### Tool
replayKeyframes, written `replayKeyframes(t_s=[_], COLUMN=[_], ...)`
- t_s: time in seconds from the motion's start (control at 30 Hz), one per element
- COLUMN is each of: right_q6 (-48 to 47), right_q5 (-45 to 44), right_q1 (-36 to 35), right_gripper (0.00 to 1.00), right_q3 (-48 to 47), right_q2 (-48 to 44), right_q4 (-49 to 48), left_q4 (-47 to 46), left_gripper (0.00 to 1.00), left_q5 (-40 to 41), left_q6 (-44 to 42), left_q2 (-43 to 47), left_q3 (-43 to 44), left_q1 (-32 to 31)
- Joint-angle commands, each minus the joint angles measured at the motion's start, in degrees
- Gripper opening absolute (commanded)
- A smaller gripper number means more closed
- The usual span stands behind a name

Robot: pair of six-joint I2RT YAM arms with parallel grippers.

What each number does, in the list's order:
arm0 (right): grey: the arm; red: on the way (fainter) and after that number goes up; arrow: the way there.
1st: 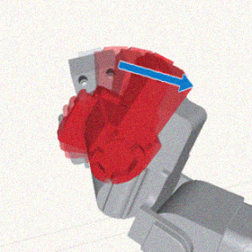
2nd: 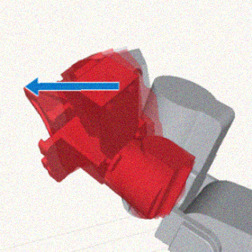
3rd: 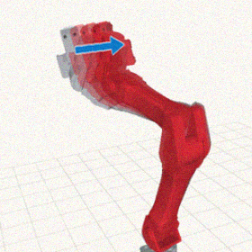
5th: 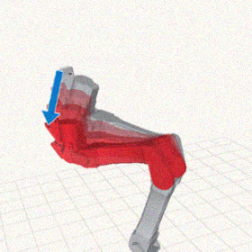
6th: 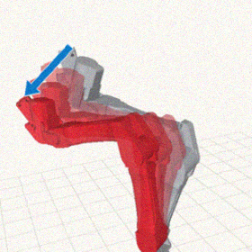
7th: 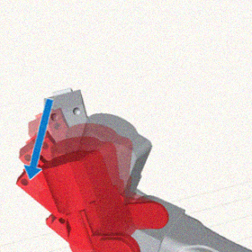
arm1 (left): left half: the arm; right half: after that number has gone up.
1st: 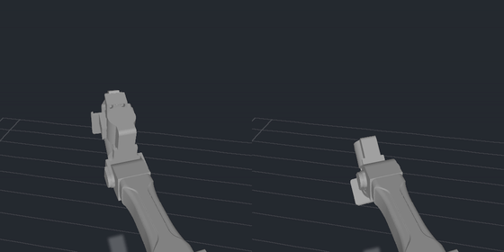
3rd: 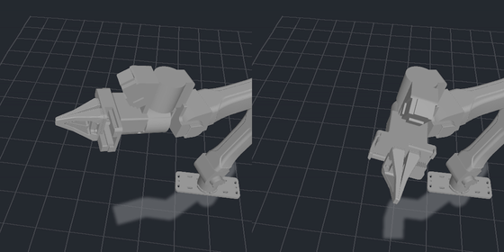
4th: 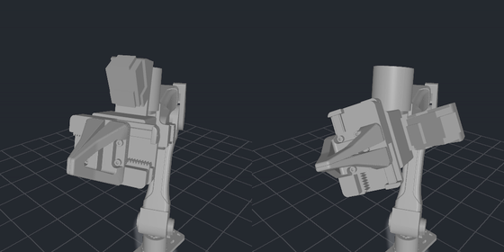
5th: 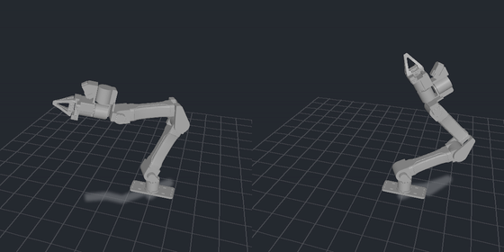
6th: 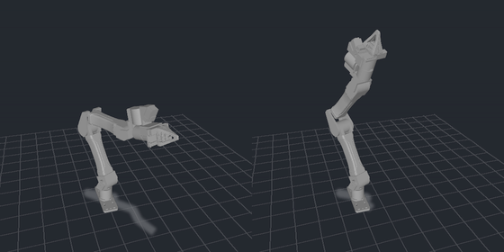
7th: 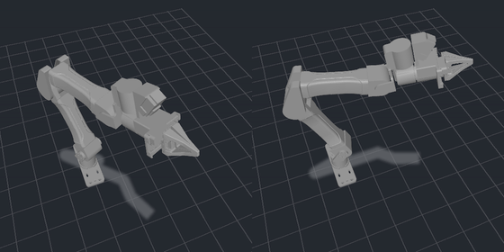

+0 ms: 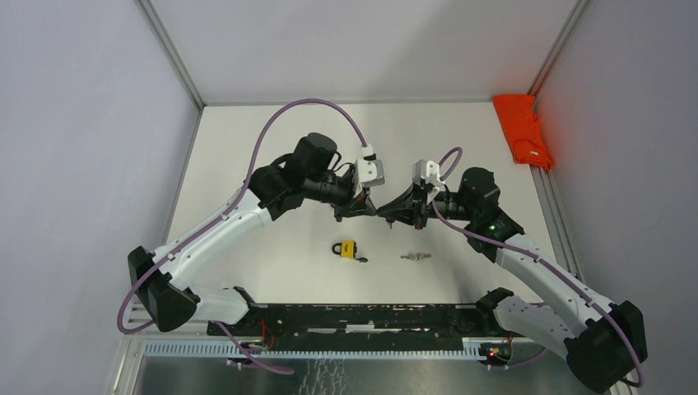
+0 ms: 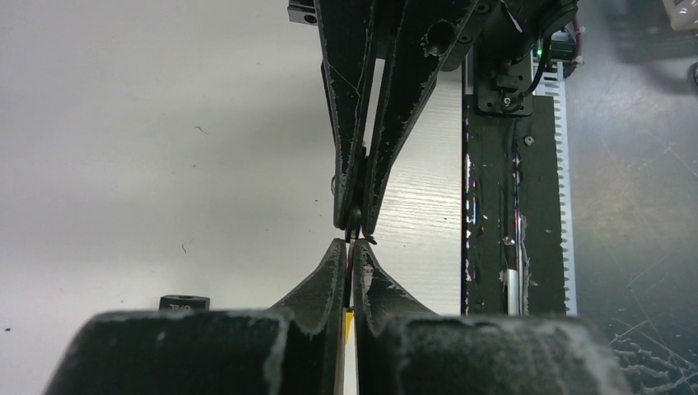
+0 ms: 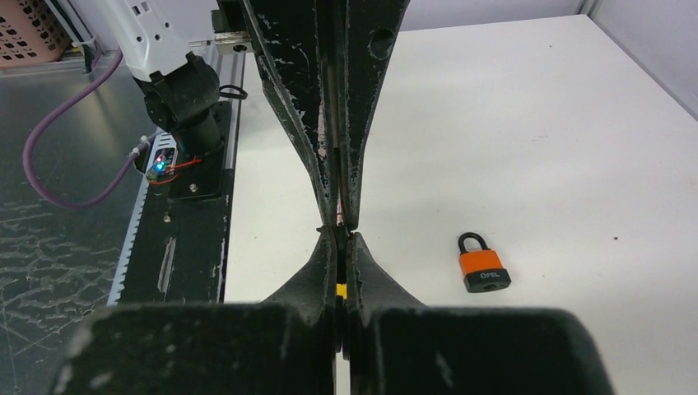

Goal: Unlock with the key

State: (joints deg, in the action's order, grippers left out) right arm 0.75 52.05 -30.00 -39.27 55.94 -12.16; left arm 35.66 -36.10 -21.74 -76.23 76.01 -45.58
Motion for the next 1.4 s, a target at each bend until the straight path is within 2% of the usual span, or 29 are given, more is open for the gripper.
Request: replayKeyframes(t_s=[0.0, 0.1, 0.23, 0.4, 0.67, 0.8, 0.87, 0.93, 1.07, 1.2, 1.37], right_q6=[-0.3, -0.3, -3.44, -3.15, -4.86, -4.42, -3.71, -2.11, 1.79, 3.47, 6.36], right_q5=[-2.06, -6.17, -12.62, -16.35, -20.44, -24.82, -29.14, -29.57, -28.58, -24.51, -18.77], right_q1=[-0.06, -0.05, 0.01, 0.04, 0.12, 0.34, 1.49, 3.93, 7.9, 9.04, 9.09], right_gripper=[0.0, 0.0, 0.0, 0.0, 0.0, 0.0, 0.0, 0.0, 0.0, 0.0, 0.0], right_q3=[0.51, -0.05, -2.14, -1.55, -3.01, -3.73, -5.22, -5.55, -4.42, -4.25, -4.53], right_q2=[-0.07, -0.8, -0.87, -2.11, -3.03, -2.05, -0.39, 1.58, 4.8, 8.46, 13.81], right_q4=[1.59, 2.44, 7.73, 8.3, 12.04, 15.11, 18.01, 18.67, 17.11, 15.24, 12.6], left_q4=[-3.72, -4.54, -8.12, -14.91, -18.15, -18.97, -18.72, -18.81, -15.51, -12.68, -10.44], left_gripper=[0.08, 0.09, 0.14, 0.25, 0.3, 0.32, 0.33, 0.36, 0.38, 0.38, 0.3], left_q5=[0.06, 2.75, 10.32, 16.88, 27.32, 32.93, 32.75, 32.19, 31.66, 30.17, 30.94], left_q6=[-1.22, -0.83, 1.04, 3.82, 7.43, 11.41, 13.9, 15.46, 18.96, 26.16, 30.38], left_q2=[2.62, 2.32, 2.92, 6.06, 5.52, 1.46, -1.23, -4.21, -13.49, -22.96, -27.63], left_q3=[0.21, -0.41, -1.91, -5.92, -7.21, -6.31, -6.07, -6.82, -4.01, -0.27, 0.32], left_q1=[0.26, 0.23, 0.23, 1.02, 2.35, 4.02, 6.4, 8.34, 10.47, 13.71, 14.53])
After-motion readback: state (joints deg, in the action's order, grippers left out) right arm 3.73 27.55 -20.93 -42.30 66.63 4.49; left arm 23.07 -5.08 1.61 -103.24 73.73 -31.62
